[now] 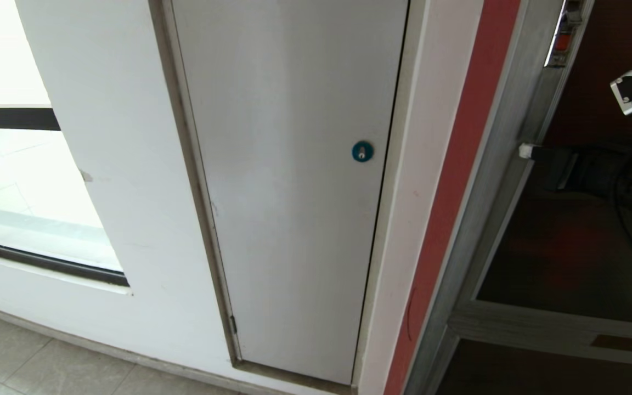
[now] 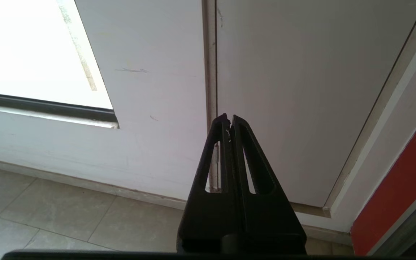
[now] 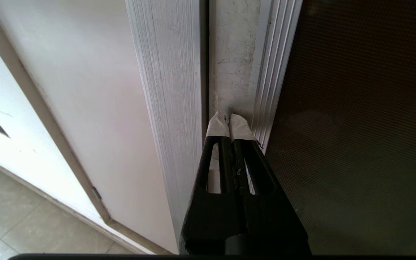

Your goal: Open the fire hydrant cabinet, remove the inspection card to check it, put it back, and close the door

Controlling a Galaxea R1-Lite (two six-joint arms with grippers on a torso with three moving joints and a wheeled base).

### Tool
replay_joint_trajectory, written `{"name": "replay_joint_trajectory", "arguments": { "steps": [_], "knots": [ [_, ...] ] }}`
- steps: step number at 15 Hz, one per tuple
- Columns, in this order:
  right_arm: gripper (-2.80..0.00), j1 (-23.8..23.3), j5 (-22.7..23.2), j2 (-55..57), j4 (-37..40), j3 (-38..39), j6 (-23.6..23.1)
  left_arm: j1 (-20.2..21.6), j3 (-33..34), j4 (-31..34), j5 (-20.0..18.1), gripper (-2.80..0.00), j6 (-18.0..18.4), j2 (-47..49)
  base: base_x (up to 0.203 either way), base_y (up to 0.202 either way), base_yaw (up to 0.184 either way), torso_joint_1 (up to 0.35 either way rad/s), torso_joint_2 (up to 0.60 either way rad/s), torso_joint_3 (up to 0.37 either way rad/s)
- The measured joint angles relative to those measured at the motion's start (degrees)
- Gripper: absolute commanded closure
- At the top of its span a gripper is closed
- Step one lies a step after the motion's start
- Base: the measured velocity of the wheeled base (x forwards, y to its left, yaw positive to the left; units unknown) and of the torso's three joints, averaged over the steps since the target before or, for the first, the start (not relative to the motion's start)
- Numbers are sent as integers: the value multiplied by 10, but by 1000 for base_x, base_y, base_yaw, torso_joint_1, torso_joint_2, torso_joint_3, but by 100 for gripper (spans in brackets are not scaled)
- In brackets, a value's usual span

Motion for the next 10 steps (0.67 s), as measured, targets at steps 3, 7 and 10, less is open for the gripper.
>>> {"name": "replay_joint_trajectory", "arguments": {
  "steps": [3,7,10],
  "knots": [
    [0,0,0,-1,0,0,0,0,0,0,0,0,0,0,0,0,0,0,0,0],
    [0,0,12,-29,2,14,1,0,0,0,0,0,0,0,0,0,0,0,0,0],
    [0,1,21,-60,8,21,2,0,0,0,0,0,0,0,0,0,0,0,0,0]
  ]
}}
